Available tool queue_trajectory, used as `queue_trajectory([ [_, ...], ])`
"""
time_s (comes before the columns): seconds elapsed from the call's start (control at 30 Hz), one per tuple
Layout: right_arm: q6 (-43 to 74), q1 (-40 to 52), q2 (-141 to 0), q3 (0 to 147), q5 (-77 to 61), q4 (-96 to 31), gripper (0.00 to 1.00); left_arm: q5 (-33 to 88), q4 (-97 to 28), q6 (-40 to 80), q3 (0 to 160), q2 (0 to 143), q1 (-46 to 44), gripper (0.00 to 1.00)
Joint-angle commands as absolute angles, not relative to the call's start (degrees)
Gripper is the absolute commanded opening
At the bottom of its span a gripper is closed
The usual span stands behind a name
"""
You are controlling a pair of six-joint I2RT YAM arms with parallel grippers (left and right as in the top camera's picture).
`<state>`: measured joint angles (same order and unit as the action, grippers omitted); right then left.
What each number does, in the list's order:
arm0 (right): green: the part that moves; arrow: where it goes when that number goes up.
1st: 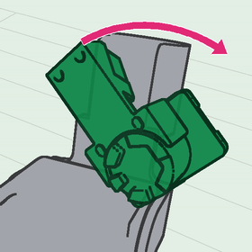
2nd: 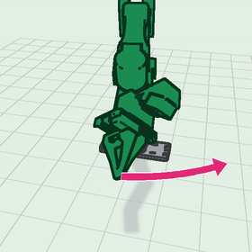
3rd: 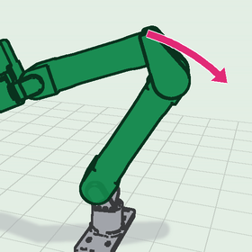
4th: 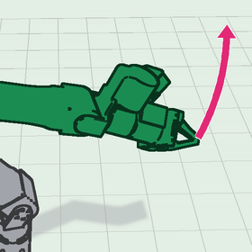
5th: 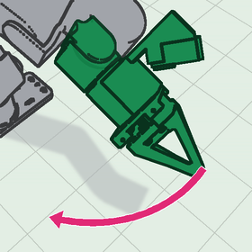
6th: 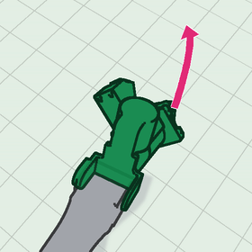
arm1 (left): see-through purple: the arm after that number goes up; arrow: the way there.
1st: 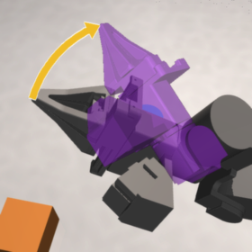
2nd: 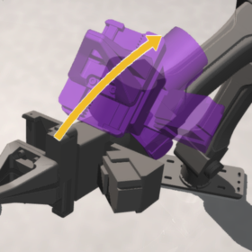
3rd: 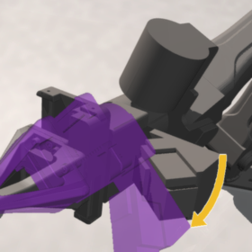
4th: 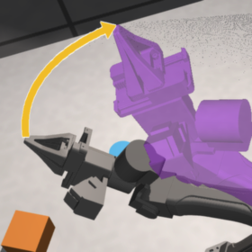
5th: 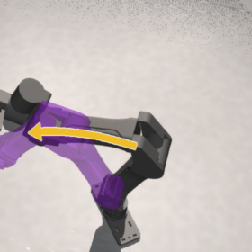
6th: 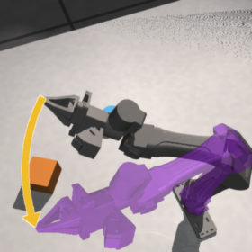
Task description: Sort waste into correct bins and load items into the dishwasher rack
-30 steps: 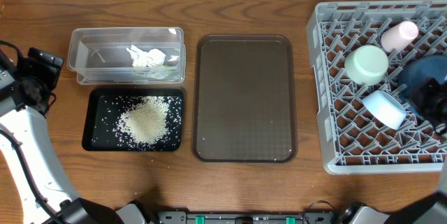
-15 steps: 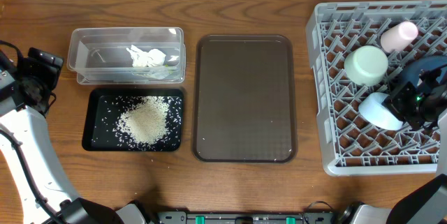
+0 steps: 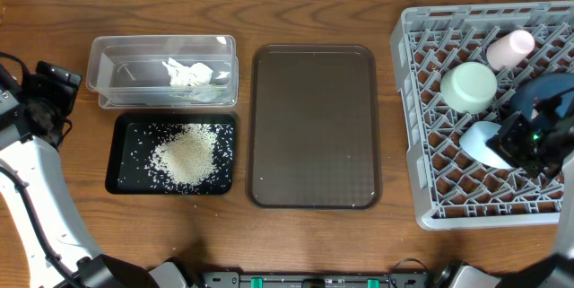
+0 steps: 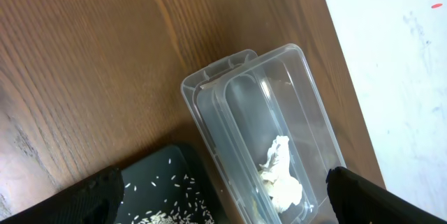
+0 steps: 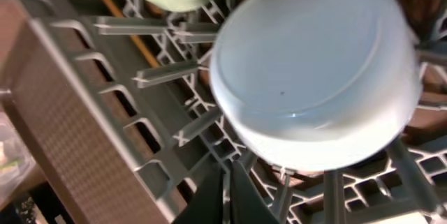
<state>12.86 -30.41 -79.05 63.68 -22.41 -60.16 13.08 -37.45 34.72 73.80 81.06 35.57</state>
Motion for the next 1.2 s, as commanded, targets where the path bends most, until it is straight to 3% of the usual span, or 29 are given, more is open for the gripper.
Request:
queue_trajectory([
  [0.0,12.19,-30.02,-76.58,63.66,-20.91,-60.03,0.11,12.34,-37.50,34.79,73.71,81.23,35.73,0.95],
  [0.07,12.23,-30.02,-76.51,63.64,-17.65,-59.86,0.29,12.34,-37.50,34.79,73.71,81.23,35.73,0.95],
  [0.13,12.21,-30.02,-76.84,63.64,-15.57,-59.44,0.61,12.34,-37.50,34.79,73.71,81.23,35.73,0.95],
  [0.17,12.23,-30.02,-77.06,63.64,-15.22,-59.37,0.70,12.34,-37.50,34.79,73.71,81.23,35.73,0.95],
  [0.2,12.49,-30.02,-77.21,63.64,-15.14,-59.61,0.73,12.34,-37.50,34.79,73.71,81.23,35.73,0.95],
  [0.5,19.92,-30.41,-77.25,63.64,-12.86,-61.36,0.79,12.34,-37.50,34.79,73.71,81.23,35.73,0.95],
  [0.53,20.40,-30.39,-77.25,63.64,-12.86,-62.37,0.82,12.34,-37.50,34.79,73.71,81.23,35.73,0.95],
  [0.57,21.08,-30.39,-77.25,63.64,-12.86,-63.75,0.95,12.34,-37.50,34.79,73.71,81.23,35.73,0.95],
  [0.6,21.76,-30.39,-77.25,63.61,-12.84,-65.30,0.99,12.34,-37.50,34.79,73.71,81.23,35.73,0.95],
  [0.8,29.10,-30.39,-77.25,62.15,-6.24,-66.94,0.99,12.34,-37.50,34.79,73.71,81.23,35.73,0.95],
  [1.17,43.46,-30.39,-77.25,54.57,-10.66,-56.34,0.99,12.34,-37.50,34.79,73.71,81.23,35.73,0.95],
])
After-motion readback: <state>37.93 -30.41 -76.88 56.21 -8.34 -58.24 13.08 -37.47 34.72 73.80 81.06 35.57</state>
